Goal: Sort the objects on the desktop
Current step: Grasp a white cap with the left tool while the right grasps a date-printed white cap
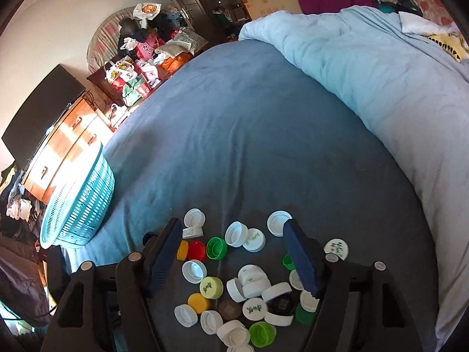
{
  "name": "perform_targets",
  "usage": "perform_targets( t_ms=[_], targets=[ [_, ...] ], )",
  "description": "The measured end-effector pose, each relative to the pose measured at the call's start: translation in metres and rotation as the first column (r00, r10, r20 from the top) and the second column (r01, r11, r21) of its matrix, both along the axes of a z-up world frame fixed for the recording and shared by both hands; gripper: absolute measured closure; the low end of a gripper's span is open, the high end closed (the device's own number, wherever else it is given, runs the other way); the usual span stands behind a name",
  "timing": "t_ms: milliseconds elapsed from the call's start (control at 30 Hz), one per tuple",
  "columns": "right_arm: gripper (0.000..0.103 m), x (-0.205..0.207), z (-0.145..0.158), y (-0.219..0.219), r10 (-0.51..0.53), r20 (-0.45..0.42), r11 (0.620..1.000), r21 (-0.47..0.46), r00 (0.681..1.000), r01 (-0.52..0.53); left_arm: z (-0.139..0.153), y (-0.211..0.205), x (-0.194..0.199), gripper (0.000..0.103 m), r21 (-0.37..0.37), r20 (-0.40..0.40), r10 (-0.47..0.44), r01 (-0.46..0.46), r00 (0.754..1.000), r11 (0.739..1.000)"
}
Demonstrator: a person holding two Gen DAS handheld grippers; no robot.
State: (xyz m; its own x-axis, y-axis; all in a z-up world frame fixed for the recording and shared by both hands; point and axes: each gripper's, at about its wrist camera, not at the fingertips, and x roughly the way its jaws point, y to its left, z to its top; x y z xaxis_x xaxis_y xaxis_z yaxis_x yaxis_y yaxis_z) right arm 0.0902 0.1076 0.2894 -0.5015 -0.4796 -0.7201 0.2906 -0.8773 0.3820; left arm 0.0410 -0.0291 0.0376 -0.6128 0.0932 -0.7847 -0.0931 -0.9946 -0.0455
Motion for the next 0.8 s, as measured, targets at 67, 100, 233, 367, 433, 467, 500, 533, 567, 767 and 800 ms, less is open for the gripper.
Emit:
perform_targets(
  t_ms=[67, 100, 233, 367, 433, 467, 500, 533, 567, 767, 800],
  targets=[
    [0.037, -0.006, -0.003, -0.012, 0.022, 0.007, 1.0, -0.016, 1.0, -0.021, 0.002, -0.008, 0.008, 0.073, 0.018, -0.02, 0.035, -0.035, 0.999, 0.999],
    [0.04, -0.008, -0.007, -0.018, 0.037, 0.012, 0.999, -0.017, 0.999, -0.037, 0.002, -0.012, 0.011, 0.073, 0.02, -0.034, 0.052, -0.052, 0.998, 0.998],
    [0.054, -0.019, -0.018, -0.058, 0.137, 0.01, 0.99, 0.026, 0.991, -0.137, -0.007, -0.022, 0.014, 0.073, 0.048, -0.05, 0.078, -0.075, 0.996, 0.996],
    [0.054, -0.038, -0.031, -0.099, 0.225, 0.016, 0.967, 0.12, 0.974, -0.225, -0.014, -0.023, 0.01, 0.073, 0.053, -0.058, 0.072, -0.069, 0.996, 0.996],
    [0.053, -0.045, -0.036, -0.117, 0.252, 0.023, 0.956, 0.151, 0.967, -0.253, -0.017, -0.026, 0.011, 0.073, 0.067, -0.06, 0.072, -0.068, 0.996, 0.995],
    [0.051, -0.047, -0.039, -0.124, 0.261, 0.024, 0.951, 0.166, 0.965, -0.261, -0.017, -0.027, 0.011, 0.073, 0.072, -0.061, 0.073, -0.068, 0.995, 0.995],
    [0.05, -0.048, -0.042, -0.131, 0.27, 0.027, 0.945, 0.186, 0.962, -0.27, -0.018, -0.028, 0.011, 0.073, 0.077, -0.062, 0.073, -0.068, 0.995, 0.995],
    [0.05, -0.048, -0.046, -0.138, 0.279, 0.033, 0.935, 0.218, 0.96, -0.28, -0.019, -0.028, 0.011, 0.073, 0.08, -0.062, 0.074, -0.069, 0.995, 0.994],
    [0.05, -0.049, -0.051, -0.145, 0.284, 0.045, 0.922, 0.262, 0.958, -0.286, -0.019, -0.027, 0.01, 0.073, 0.081, -0.061, 0.075, -0.07, 0.995, 0.994],
    [0.053, -0.047, -0.079, -0.158, 0.292, 0.102, 0.881, 0.358, 0.951, -0.309, -0.02, -0.026, 0.01, 0.073, 0.081, -0.062, 0.078, -0.072, 0.995, 0.994],
    [0.059, -0.048, -0.083, -0.156, 0.285, 0.113, 0.884, 0.354, 0.952, -0.306, -0.02, -0.027, 0.011, 0.072, 0.083, -0.062, 0.079, -0.073, 0.995, 0.994]
  ],
)
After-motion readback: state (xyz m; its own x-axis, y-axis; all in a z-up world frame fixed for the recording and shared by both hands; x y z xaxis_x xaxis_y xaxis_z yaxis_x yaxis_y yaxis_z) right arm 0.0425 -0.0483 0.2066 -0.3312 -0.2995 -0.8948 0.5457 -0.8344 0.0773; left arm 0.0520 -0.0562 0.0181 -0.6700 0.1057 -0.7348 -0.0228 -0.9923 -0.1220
